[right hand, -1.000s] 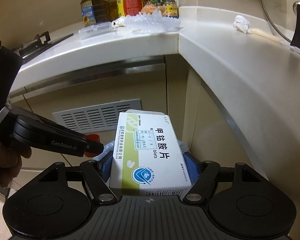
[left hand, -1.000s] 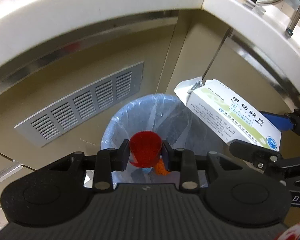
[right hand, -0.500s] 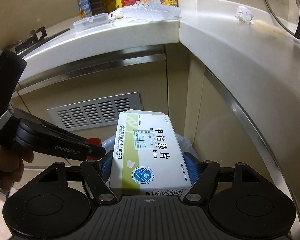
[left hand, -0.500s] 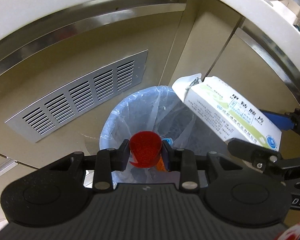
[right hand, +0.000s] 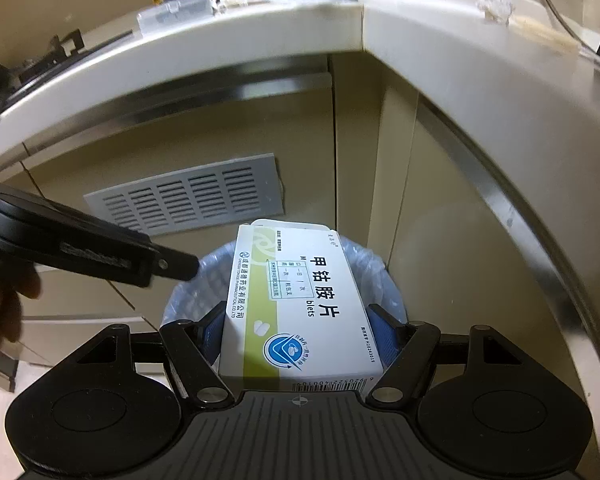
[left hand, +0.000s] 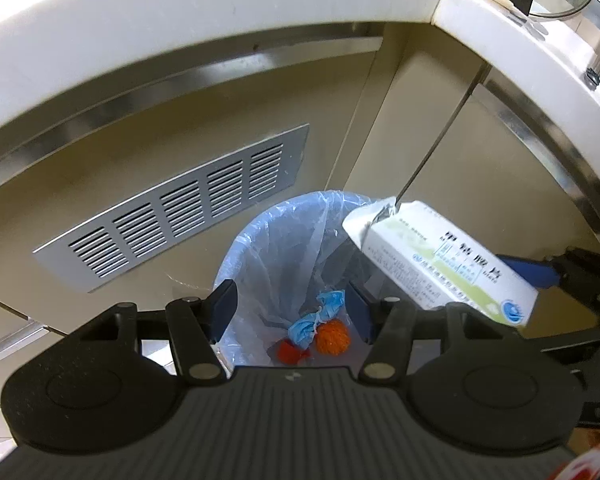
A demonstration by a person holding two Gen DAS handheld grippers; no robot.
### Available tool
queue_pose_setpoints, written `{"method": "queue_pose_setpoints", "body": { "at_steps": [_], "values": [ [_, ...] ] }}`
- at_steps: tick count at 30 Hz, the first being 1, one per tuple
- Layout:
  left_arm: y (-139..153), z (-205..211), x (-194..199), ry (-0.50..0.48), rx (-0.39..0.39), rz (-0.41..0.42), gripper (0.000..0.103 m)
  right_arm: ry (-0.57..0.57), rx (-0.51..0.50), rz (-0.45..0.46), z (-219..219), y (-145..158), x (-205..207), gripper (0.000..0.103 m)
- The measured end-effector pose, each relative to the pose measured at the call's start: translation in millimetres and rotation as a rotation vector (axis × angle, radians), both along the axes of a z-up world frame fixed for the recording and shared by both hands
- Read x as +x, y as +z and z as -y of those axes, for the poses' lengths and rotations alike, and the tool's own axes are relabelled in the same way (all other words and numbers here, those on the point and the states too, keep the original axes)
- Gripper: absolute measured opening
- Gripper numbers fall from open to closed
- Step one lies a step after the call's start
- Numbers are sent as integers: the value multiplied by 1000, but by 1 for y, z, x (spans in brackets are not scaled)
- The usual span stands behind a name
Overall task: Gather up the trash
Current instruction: 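Open left gripper to drop the cup while right gripper releases the box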
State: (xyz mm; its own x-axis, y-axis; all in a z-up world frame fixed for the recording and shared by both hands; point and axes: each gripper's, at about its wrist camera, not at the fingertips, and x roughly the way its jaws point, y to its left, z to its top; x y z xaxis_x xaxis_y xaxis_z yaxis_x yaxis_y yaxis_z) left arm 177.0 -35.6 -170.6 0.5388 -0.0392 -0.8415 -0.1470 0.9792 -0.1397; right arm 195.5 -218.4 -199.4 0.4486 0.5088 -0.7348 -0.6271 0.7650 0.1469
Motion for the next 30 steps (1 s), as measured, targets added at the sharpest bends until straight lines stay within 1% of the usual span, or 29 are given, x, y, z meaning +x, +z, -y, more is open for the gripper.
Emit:
{"method": "queue_pose_setpoints", "body": {
  "at_steps": [8,14,19,30],
  "values": [
    [8,-3,-5,18,4,2,56,7,-40,-52,-8,-13,6,72],
    [3,-7,-8,25,6,9,56,5,-66,-79,-13,-23,8,72],
    [3,-6,-9,34,10,15,56,5,-64,-97,-15,-30,9,72],
    [2,-5,-16,46,17,12,56,-7,-63,-113,-19,-33,17,72]
  ]
}}
